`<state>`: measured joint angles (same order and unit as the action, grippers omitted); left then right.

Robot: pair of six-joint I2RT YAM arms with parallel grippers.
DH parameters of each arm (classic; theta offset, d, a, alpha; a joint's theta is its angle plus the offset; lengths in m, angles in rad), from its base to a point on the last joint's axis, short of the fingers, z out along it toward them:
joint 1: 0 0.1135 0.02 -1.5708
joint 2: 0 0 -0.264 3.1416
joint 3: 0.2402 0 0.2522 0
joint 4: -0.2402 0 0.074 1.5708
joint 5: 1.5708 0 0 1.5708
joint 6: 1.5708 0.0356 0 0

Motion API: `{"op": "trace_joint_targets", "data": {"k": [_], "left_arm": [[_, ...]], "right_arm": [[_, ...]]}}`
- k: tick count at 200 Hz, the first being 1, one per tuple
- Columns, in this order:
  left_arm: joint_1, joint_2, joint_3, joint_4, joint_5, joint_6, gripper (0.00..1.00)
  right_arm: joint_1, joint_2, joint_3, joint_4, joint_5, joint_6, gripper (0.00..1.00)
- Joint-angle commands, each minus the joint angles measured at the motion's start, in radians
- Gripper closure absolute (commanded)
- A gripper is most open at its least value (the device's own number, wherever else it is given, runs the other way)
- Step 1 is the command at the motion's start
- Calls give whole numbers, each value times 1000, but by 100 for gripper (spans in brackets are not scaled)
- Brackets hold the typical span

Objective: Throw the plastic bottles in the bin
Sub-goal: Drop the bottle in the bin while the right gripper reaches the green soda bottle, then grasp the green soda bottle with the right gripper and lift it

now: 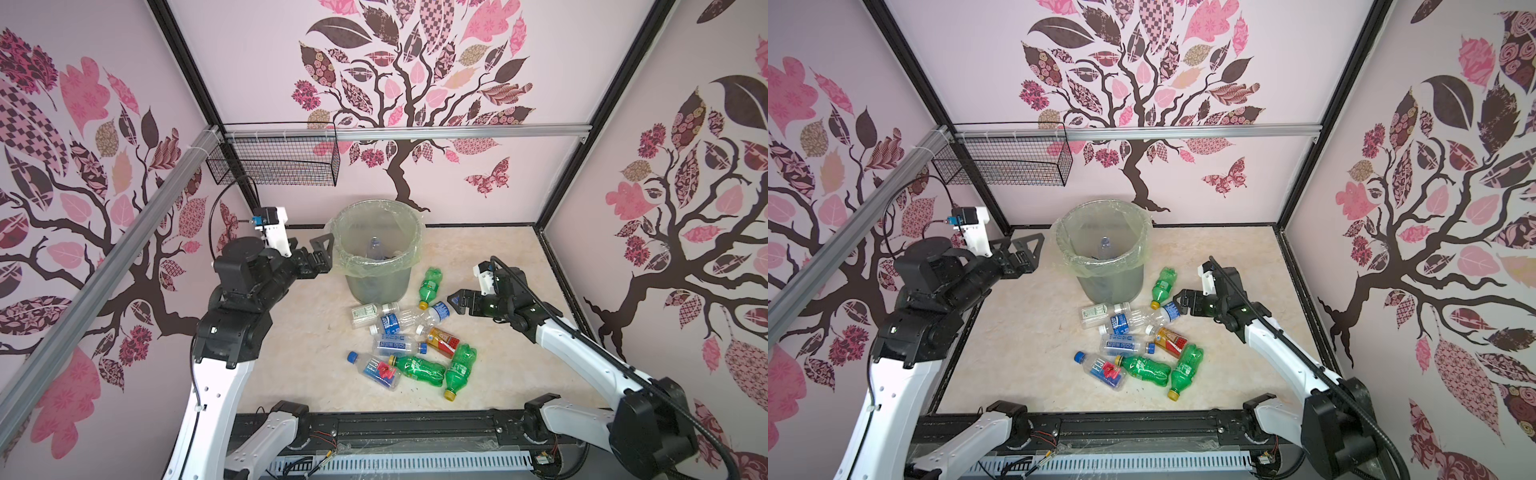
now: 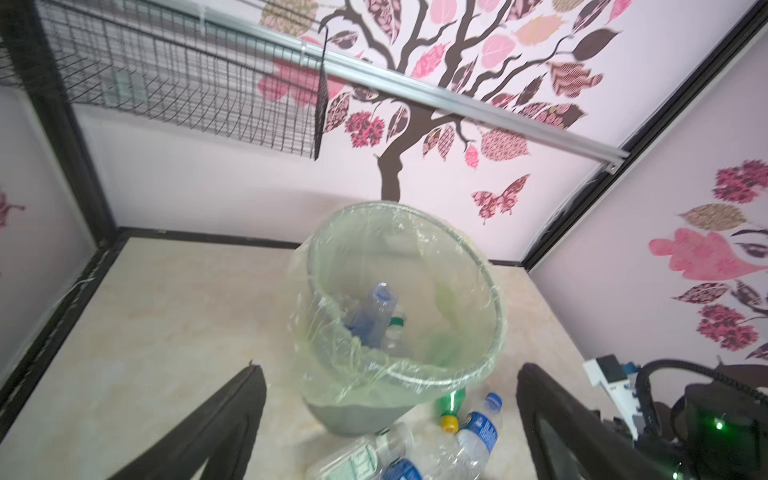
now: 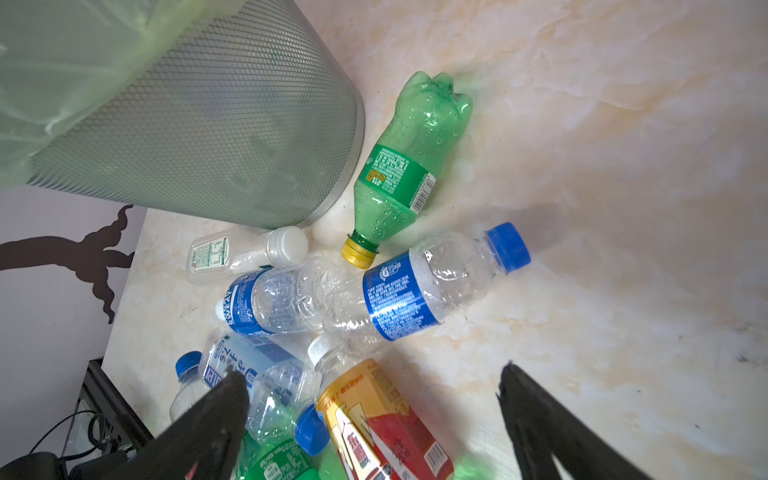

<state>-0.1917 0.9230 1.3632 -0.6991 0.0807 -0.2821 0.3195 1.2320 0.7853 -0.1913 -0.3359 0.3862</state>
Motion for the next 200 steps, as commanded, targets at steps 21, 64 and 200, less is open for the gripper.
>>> {"op": "trace_joint_targets", "data": {"k": [21, 64, 200], "left_arm": [[11, -96, -147, -151, -117, 36, 2], [11, -221, -262, -210, -109, 30, 2], [11, -291, -294, -272, -180, 65, 2]], "right_arm": [[1, 201, 128, 89, -31, 14, 5], [3, 417, 244, 125, -47, 5, 6], [37, 846, 577, 63, 40, 38, 17]]}}
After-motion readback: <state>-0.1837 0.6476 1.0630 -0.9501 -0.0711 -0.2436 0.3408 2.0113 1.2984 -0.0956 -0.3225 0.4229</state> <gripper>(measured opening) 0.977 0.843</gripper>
